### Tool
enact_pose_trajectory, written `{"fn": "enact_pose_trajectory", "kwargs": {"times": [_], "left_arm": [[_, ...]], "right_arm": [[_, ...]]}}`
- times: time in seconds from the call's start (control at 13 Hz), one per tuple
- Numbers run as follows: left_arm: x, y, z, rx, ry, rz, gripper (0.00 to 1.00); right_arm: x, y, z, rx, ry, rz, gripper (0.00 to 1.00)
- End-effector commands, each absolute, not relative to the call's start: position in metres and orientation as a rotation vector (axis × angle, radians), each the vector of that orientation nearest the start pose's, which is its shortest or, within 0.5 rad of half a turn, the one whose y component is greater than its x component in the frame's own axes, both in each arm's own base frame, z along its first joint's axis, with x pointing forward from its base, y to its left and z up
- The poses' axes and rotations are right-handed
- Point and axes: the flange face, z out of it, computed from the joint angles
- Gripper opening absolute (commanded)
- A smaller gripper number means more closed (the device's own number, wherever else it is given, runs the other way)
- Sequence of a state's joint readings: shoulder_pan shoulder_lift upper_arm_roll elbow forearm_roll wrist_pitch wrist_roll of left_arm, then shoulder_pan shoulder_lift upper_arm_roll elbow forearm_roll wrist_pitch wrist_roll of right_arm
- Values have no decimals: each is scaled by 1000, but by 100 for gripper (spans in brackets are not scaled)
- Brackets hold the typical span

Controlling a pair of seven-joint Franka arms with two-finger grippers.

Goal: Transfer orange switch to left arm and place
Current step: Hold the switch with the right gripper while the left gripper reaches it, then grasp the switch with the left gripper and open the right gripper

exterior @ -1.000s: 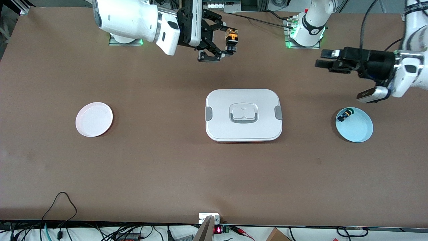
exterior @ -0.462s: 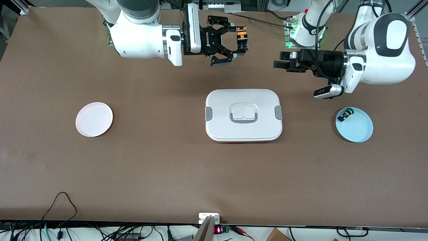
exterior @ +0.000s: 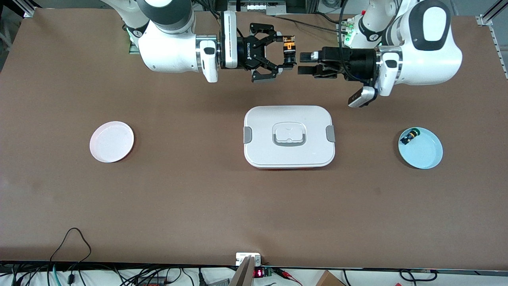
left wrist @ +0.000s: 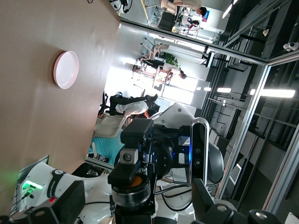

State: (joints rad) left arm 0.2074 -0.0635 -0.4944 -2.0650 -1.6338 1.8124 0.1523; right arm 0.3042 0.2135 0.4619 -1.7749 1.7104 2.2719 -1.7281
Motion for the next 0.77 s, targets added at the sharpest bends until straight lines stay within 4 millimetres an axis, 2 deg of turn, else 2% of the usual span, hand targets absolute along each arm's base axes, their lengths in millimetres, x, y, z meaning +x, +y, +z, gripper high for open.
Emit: {"fn": "enact_pose_trajectory", "kwargs": {"times": [0.0, 0.08, 0.23, 0.46, 0.54, 0.62, 0.69], "left_arm": [[497, -236, 522, 1626, 202, -214, 95], [492, -238, 529, 1627, 185, -221, 92], [481, -246, 528, 1640, 168, -236, 90], [481, -247, 527, 1642, 166, -232, 80], [481, -247, 527, 1642, 166, -232, 80], [481, -248, 526, 1642, 165, -233, 77], [479, -251, 526, 1644, 159, -237, 68]], "right_arm": [[470, 456, 506, -1376, -1049, -953, 0], [471, 455, 504, -1382, -1045, -955, 0], [471, 455, 504, -1388, -1045, -958, 0], [467, 460, 504, -1383, -1044, -950, 0], [466, 460, 505, -1381, -1042, -950, 0], [466, 460, 505, -1381, -1042, -950, 0], [466, 460, 505, -1382, -1042, -951, 0]]}}
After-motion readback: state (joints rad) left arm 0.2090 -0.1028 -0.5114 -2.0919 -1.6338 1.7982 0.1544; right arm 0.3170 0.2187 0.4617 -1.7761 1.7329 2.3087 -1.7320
